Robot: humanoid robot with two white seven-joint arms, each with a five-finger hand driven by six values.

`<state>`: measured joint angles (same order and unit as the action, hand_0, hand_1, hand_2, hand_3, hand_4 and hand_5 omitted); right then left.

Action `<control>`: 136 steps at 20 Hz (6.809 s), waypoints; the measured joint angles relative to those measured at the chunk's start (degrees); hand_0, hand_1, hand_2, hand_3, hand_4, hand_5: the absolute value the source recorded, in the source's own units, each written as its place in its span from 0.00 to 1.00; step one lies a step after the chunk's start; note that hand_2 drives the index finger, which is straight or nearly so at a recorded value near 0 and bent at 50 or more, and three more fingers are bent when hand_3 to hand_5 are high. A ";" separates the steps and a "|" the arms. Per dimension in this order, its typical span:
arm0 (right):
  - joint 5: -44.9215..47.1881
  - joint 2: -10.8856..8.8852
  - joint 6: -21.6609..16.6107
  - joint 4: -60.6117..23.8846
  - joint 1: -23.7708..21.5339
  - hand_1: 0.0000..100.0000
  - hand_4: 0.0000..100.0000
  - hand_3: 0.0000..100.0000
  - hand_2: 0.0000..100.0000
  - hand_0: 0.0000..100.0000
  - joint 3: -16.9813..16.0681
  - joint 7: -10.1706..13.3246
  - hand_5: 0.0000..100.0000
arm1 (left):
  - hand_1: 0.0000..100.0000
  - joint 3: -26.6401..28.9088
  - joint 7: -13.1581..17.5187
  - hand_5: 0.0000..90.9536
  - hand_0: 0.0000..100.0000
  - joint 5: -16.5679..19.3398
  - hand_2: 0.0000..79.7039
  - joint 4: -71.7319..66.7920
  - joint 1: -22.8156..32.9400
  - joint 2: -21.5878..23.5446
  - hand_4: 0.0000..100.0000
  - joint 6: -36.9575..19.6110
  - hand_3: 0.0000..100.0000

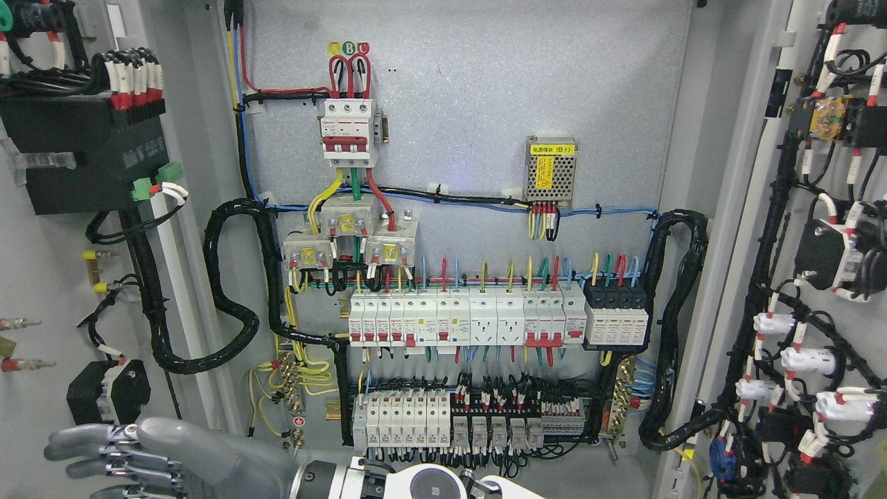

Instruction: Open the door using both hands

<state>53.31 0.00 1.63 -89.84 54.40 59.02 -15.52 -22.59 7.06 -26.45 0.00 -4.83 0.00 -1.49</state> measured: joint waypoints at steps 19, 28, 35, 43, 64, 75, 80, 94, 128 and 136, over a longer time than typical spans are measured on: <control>-30.72 -3.21 -15.54 -11.48 -36.38 0.00 0.00 0.00 0.00 0.22 -18.43 2.35 0.00 | 0.00 -0.04 6.45 0.00 0.30 0.23 0.04 6.45 3.27 1.31 0.04 -1.08 0.03; -33.22 -7.33 -21.77 -13.14 -52.71 0.00 0.00 0.00 0.00 0.22 -28.10 2.69 0.00 | 0.00 6.37 14.61 0.00 0.30 13.15 0.04 31.54 13.68 4.21 0.04 -8.23 0.03; -33.68 -11.09 -27.31 -13.57 -61.79 0.00 0.00 0.00 0.00 0.22 -34.05 2.45 0.00 | 0.00 10.36 24.76 0.00 0.30 21.58 0.04 57.49 23.55 5.19 0.04 -9.81 0.03; -34.39 -14.16 -33.30 -12.63 -70.42 0.00 0.00 0.00 0.00 0.22 -39.79 2.24 0.00 | 0.00 13.11 27.68 0.00 0.30 22.38 0.03 82.65 28.76 5.84 0.04 -16.12 0.03; -33.95 -17.56 -38.46 -4.81 -76.43 0.00 0.00 0.00 0.00 0.22 -49.24 2.42 0.00 | 0.00 24.20 30.88 0.00 0.30 9.65 0.04 110.69 29.60 9.33 0.04 -22.49 0.03; -30.89 -17.72 -40.81 -2.98 -77.82 0.00 0.00 0.00 0.00 0.22 -51.18 2.66 0.00 | 0.00 34.67 37.24 0.00 0.30 -0.10 0.03 111.25 30.08 12.52 0.04 -18.86 0.03; -30.07 -17.89 -40.87 -2.03 -78.11 0.00 0.00 0.00 0.00 0.22 -52.11 2.36 0.00 | 0.00 39.20 38.51 0.00 0.30 -3.45 0.03 110.69 30.54 13.79 0.04 -17.42 0.03; -28.36 -19.35 -40.96 -0.82 -78.51 0.00 0.00 0.00 0.00 0.22 -54.46 0.45 0.00 | 0.00 49.39 44.78 0.00 0.30 -11.51 0.03 106.67 31.92 15.56 0.04 -14.74 0.03; -19.45 -21.97 -40.94 4.26 -76.76 0.00 0.00 0.00 0.00 0.22 -58.00 -6.31 0.00 | 0.00 54.45 47.30 0.00 0.30 -28.05 0.03 84.06 21.36 33.02 0.04 -9.67 0.03; -19.34 -22.06 -41.23 4.67 -76.72 0.00 0.00 0.00 0.00 0.22 -59.01 -6.50 0.00 | 0.00 54.39 47.32 0.00 0.30 -28.10 0.03 80.41 19.55 34.41 0.04 -9.60 0.03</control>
<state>33.98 -22.06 -39.60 -85.18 -22.32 0.01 -22.02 31.80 54.38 -54.56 80.41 14.72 34.41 -11.08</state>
